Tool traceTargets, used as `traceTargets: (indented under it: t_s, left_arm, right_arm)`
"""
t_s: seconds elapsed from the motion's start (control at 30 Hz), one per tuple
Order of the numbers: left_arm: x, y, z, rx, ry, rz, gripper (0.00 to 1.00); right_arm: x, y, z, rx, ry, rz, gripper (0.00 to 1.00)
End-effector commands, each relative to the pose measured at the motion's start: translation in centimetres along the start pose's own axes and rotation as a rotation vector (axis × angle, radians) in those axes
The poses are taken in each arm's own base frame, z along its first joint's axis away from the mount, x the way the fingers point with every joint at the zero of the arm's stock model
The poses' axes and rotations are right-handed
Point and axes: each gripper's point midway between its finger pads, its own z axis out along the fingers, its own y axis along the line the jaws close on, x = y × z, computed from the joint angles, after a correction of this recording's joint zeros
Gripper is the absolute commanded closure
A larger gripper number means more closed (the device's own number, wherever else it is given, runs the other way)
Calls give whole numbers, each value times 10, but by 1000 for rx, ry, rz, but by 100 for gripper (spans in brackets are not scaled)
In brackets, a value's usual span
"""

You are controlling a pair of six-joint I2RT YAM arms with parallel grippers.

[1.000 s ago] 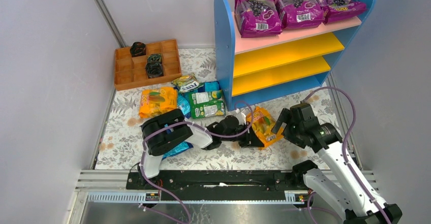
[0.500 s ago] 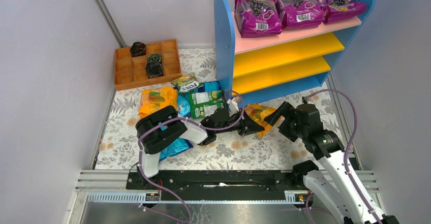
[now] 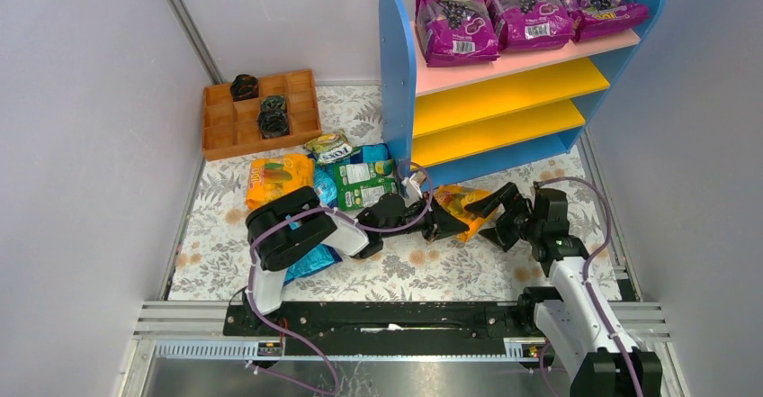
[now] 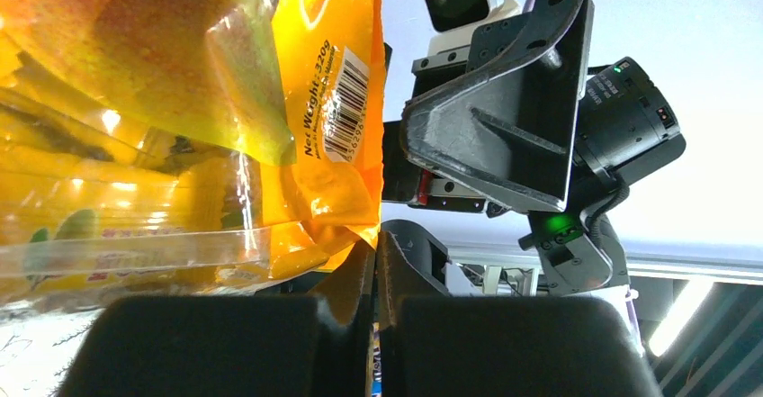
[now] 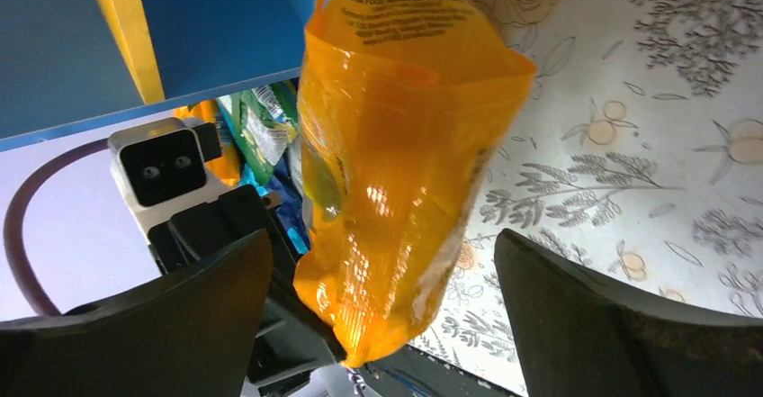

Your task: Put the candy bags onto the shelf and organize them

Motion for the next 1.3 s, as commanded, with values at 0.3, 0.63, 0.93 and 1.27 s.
traceTargets:
  t_s: [0.3, 0.63, 0.93, 1.27]
  left_arm:
    - [-1, -34, 8, 112, 13, 44, 100]
    - [14, -29, 6, 75, 32, 69, 72]
    - [4, -59, -38, -23, -45, 308, 29]
    - [-73, -152, -158, -269, -343, 784, 8]
  right_arm:
    - [-8, 16, 31, -229, -2, 62, 21]
    - [-15, 6, 42, -235, -51, 101, 43]
    - [-32, -2, 41, -194, -162, 101, 63]
    - [-79, 10, 16, -369, -171, 140, 66]
